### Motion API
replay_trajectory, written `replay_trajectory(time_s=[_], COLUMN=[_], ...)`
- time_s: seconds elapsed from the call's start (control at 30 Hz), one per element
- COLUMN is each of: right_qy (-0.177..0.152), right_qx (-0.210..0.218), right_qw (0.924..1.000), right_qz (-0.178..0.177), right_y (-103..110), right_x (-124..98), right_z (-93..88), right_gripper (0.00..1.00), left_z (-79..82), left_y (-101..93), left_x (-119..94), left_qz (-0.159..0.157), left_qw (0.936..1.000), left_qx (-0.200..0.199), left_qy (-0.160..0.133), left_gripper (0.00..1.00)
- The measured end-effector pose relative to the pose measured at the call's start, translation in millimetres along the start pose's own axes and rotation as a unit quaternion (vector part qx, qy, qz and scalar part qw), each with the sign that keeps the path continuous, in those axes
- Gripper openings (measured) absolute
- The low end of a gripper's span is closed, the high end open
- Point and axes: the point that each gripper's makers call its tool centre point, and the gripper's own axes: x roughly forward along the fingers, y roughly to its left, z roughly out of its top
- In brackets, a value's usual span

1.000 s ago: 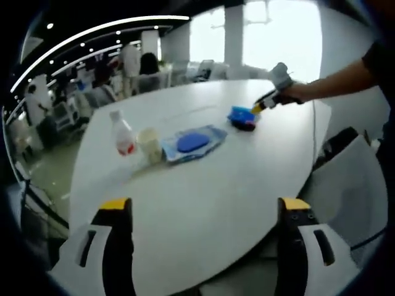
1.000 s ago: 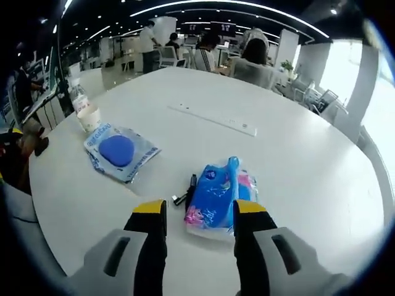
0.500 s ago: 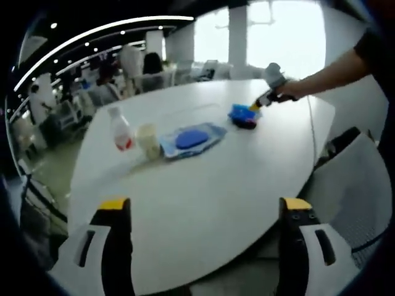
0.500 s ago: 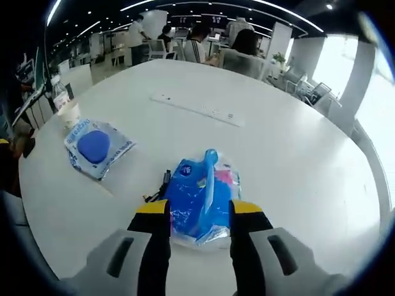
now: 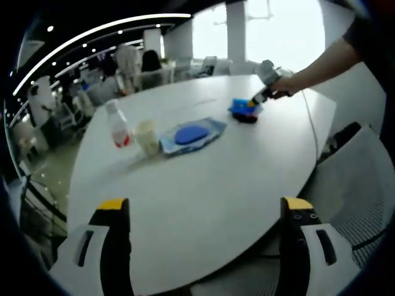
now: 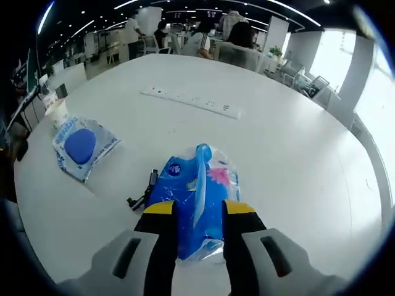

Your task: Arrange the tabletop items into an orderly group along one side of the table until the central work area is clear of visible clutter.

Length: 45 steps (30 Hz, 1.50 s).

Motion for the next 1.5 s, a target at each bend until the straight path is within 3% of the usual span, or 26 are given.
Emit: replay_trajectory(time_s=[0.13,0.43,0.97,1.5], right_qy=[0.013,0.016,-0.001,-0.03], right_qx=[0.002,-0.003,-0.02,-0.038], right_qw=[0.9999,0.9999,0.9998,0.9988], right_qz=[0.002,-0.002,-0.01,-0.001], right_y=[4,4,1,19], right_x=[6,7,-14,-26], right_z=[-3.6,-5.3,-0.4,23.1], right_gripper=[0.09,0.0,0.0,0.0], left_z=[-0.2,-1.7,-3.5,-3.8], left_y=[-1.3,0.2,-1.6,-0.3], left_x=[1,1,1,1], left_qz=[0.004,0.003,-0.004,-0.001], left_qw=[0.9999,1.0,1.0,1.0], left_qx=[0.013,-0.003,0.002,0.007], left_qy=[0.007,0.007,0.007,0.005], left_gripper=[0.99,0.99,0.98,0.98])
